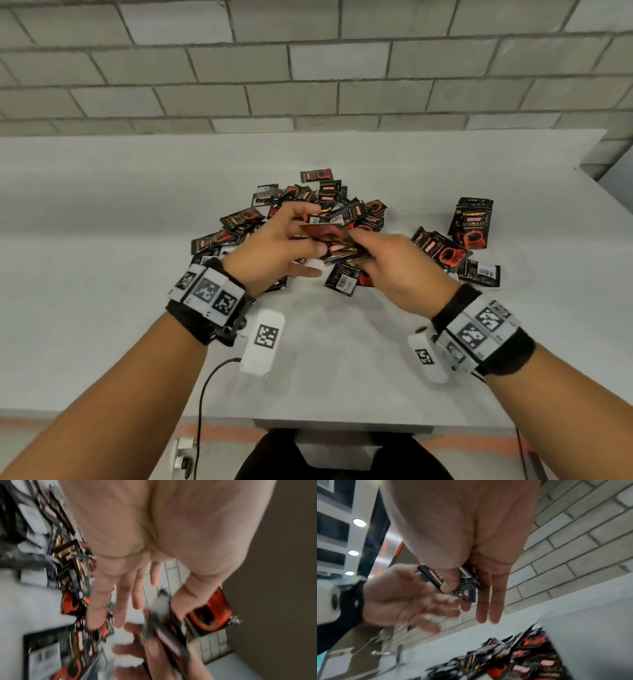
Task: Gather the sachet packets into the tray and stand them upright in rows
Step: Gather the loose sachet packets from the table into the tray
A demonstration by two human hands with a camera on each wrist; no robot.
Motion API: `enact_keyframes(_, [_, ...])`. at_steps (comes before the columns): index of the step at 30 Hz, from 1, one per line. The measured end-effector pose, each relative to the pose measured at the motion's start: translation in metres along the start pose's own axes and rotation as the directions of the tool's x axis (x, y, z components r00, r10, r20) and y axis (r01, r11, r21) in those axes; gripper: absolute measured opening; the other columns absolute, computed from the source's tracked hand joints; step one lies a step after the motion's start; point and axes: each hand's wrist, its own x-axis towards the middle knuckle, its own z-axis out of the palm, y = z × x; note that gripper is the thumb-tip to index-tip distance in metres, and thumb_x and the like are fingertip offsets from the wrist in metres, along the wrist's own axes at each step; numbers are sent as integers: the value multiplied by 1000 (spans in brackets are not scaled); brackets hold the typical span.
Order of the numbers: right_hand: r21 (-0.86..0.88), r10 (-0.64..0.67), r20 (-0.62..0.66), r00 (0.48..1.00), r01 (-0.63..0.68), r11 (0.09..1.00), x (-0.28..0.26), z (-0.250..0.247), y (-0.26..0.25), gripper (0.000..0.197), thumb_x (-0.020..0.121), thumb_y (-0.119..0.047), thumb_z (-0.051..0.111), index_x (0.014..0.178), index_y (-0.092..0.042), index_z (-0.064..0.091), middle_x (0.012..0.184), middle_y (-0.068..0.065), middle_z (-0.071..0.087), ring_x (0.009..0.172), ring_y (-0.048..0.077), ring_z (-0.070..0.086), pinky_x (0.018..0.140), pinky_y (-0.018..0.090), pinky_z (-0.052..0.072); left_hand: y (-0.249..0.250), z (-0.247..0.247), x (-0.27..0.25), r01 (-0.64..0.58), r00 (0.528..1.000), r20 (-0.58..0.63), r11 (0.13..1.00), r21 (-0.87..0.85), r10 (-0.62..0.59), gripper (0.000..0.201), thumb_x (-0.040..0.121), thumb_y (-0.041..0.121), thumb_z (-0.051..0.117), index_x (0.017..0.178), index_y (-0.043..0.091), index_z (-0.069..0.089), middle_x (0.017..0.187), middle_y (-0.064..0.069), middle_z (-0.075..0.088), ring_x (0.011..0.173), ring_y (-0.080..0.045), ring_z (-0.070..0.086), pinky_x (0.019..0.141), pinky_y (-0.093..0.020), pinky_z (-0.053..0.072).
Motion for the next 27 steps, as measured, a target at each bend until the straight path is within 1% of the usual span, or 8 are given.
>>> enact_keyframes(4, [-33, 265, -138, 954, -272, 962, -6, -40, 32, 20, 103, -30, 51, 120, -30, 63, 67, -5, 63, 54, 12, 55, 51, 31, 44, -7, -44, 2, 53, 989, -148, 950, 307, -7, 43, 82, 6, 80, 120, 17, 64, 115, -7, 72, 109, -33, 69, 89, -47, 61])
enact_keyframes(6, [-111, 362, -178, 915, -384, 917, -6, -56, 49, 13, 102, -30, 52, 101, -25, 65, 61, -4, 58, 51, 9, 54, 47, 28, 38, -19, -64, 8, 129, 980, -198, 755, 643, 1, 38, 82, 25, 80, 115, 23, 62, 111, -6, 68, 103, -29, 67, 91, -43, 58])
enact_keyframes(8, [-270, 424, -188, 886, -462, 845, -6, -65, 68, 15, 99, -29, 55, 90, -19, 61, 67, -1, 59, 65, 19, 59, 54, 29, 38, -35, -79, 12, 229, 973, -212, 481, 846, -90, 54, 76, 37, 81, 122, 32, 52, 121, -2, 57, 108, -22, 57, 96, -41, 50])
enact_keyframes(10, [-339, 518, -116, 847, -524, 781, -5, -67, 82, 17, 95, -33, 63, 91, -16, 62, 83, 6, 67, 76, 24, 61, 62, 30, 42, -49, -90, 13, 285, 958, -245, 388, 876, -151, 73, 68, 41, 83, 130, 33, 45, 128, -6, 47, 118, -29, 49, 103, -47, 46])
enact_keyframes(13, [-348, 630, 5, 776, -590, 729, -6, -61, 89, 57, 83, -52, 74, 121, -11, 63, 113, 11, 69, 100, 27, 63, 81, 34, 51, -61, -89, 13, 269, 958, -242, 186, 945, -154, 85, 71, 44, 81, 144, 27, 40, 138, -13, 42, 127, -38, 43, 112, -52, 38])
enact_keyframes(19, [-261, 382, -127, 915, -402, 878, 11, -50, 44, 40, 91, -41, 66, 124, -18, 63, 114, 6, 65, 102, 25, 62, 86, 34, 49, -47, -100, 15, 283, 959, -268, 233, 931, -95, 70, 81, 35, 75, 143, 27, 43, 144, -14, 43, 133, -40, 39, 111, -53, 37])
enact_keyframes(24, [-186, 310, 97, 946, -288, 939, 43, -9, -2, 39, 89, -34, 70, 124, -17, 65, 114, 3, 64, 104, 20, 60, 86, 30, 48, -43, -113, 4, 399, 905, -357, 167, 902, -231, 139, 48, 66, 91, 157, 39, 11, 161, -14, 22, 143, -46, 28, 115, -57, 30])
enact_keyframes(27, [-271, 372, 97, 923, -335, 902, 74, 7, 8, 47, 86, -30, 70, 127, -10, 60, 121, 11, 56, 111, 26, 56, 91, 33, 48, -54, -109, 3, 366, 887, -325, 68, 928, -328, 148, 42, 68, 91, 158, 42, 1, 165, -14, 17, 146, -47, 25, 118, -59, 29])
